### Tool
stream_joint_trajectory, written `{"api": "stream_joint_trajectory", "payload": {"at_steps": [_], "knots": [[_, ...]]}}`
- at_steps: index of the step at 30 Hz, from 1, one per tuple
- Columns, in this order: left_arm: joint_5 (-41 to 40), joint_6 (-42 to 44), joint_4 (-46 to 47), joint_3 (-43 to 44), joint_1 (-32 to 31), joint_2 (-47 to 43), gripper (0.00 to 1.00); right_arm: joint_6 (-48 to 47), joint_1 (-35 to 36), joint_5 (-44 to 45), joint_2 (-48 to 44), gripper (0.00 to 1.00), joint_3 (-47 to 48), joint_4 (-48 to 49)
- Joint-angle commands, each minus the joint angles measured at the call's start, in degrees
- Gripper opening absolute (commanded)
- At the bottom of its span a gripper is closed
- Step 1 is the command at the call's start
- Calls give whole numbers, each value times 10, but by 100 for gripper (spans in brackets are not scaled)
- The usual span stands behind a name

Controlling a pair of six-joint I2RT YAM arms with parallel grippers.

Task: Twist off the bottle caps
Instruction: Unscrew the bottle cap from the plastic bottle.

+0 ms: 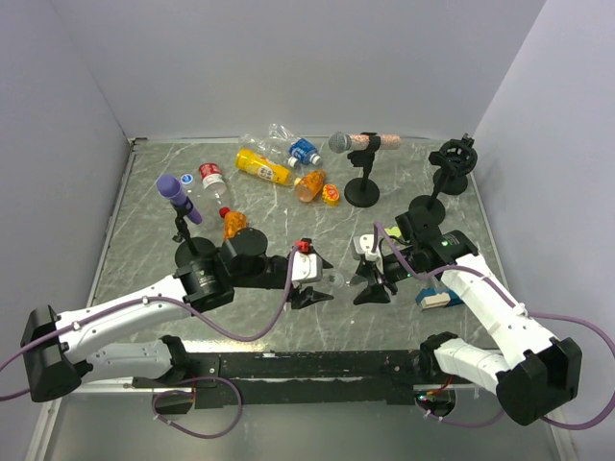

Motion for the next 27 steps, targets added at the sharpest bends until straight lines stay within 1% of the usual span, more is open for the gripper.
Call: {"api": "stream_joint_trajectory", "payload": {"at_steps": [1,4,6,8,11,13,15,17,20,23,25,27], "knots": [[28,-5,45,26,1,13,63,-20,2,-31,3,18,4,3],[24,-6,49,29,1,23,54,-17,2,-30,2,18,3,5],[23,-6,46,33,1,28,43,-16,2,-31,0,18,1,6],[22,-8,44,34,1,31,35,-15,2,-29,-1,18,0,7],[19,-15,43,37,1,31,16,-9,2,-28,0,18,0,9],[11,-33,40,42,1,31,1,-4,2,-24,1,18,0,14],[4,-69,35,45,1,32,1,5,1,-17,1,18,1,20],[-11,-124,38,41,1,26,1,17,2,-10,2,17,2,26],[-67,-270,37,37,1,20,1,35,1,2,4,17,2,37],[-138,-441,-42,77,1,29,1,44,1,11,7,17,2,44],[-135,-516,-71,97,1,34,1,48,1,10,8,17,1,46],[-146,-593,-77,103,1,38,1,49,1,10,15,17,5,45]]}}
